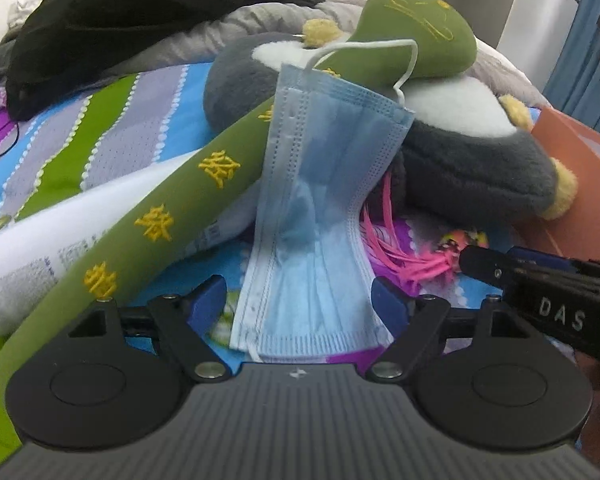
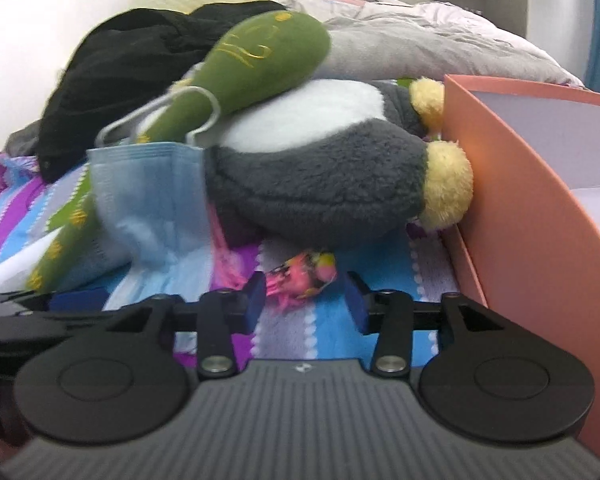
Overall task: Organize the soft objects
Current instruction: 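Grasp the blue face mask with the left gripper while the right grasps the pink-tasseled keychain, then lift the face mask with the left gripper while the right lifts the keychain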
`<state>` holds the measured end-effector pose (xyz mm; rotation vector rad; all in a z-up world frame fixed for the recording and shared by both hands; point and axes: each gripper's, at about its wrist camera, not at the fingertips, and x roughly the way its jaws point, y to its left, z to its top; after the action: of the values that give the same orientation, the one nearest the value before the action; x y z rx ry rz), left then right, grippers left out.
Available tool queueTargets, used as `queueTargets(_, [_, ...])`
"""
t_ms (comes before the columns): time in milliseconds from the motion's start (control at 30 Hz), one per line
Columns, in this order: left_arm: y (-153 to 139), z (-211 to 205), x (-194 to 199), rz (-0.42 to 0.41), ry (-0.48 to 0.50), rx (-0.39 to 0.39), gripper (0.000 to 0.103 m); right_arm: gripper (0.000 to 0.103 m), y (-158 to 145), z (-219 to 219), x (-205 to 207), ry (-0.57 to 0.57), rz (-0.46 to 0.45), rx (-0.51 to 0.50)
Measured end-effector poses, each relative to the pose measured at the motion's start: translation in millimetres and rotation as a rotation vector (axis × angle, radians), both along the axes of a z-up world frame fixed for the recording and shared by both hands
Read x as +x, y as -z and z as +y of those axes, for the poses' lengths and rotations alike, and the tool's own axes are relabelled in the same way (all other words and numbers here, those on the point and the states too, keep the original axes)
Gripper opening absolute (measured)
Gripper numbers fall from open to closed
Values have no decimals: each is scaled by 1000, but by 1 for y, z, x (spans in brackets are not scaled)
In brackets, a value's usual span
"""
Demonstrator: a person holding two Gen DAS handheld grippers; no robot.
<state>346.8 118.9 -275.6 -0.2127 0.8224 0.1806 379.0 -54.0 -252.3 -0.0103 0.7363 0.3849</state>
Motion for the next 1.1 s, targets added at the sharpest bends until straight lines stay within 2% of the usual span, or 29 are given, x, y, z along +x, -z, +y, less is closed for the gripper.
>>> queueTargets(67, [3, -3, 4, -3, 12, 18, 83, 49, 5, 2, 8, 18, 15, -26])
queueTargets(267, [12, -15, 9, -5, 71, 78, 83, 49, 15, -3, 23, 5, 71, 75])
queueTargets(433, [15, -17, 8, -14, 95, 96, 80, 45, 22, -2, 33, -8, 114, 132])
queueTargets(500, [15, -20, 7, -19, 106, 106, 73, 42, 22, -1, 34, -15, 103, 125])
queueTargets(533, [15, -20, 7, -21, 109, 109, 72, 37, 21, 0, 33, -16, 95, 115])
queueTargets(600, [14, -21, 5, -27, 119, 111, 59, 37, 19, 0, 32, -19, 91, 111])
queueTargets(633, [14, -22, 4, -30, 123, 112, 56, 37, 18, 0, 32, -17, 88, 106])
queueTargets(667, [14, -23, 4, -32, 124, 118, 50, 37, 17, 1, 31, -17, 81, 99])
queueTargets(700, [13, -25, 3, -34, 127, 126, 38, 37, 16, 1, 28, -18, 74, 92])
queueTargets(800, [9, -26, 2, -33, 113, 112, 18, 37, 11, -2, 18, -21, 65, 78])
queueTargets(900, [4, -21, -2, -28, 97, 69, 12, 37, 5, -10, 6, -31, 58, 63])
queueTargets(1100, [-9, -16, -24, -17, 54, 12, 10, 36, -5, -16, -19, -47, 48, 41])
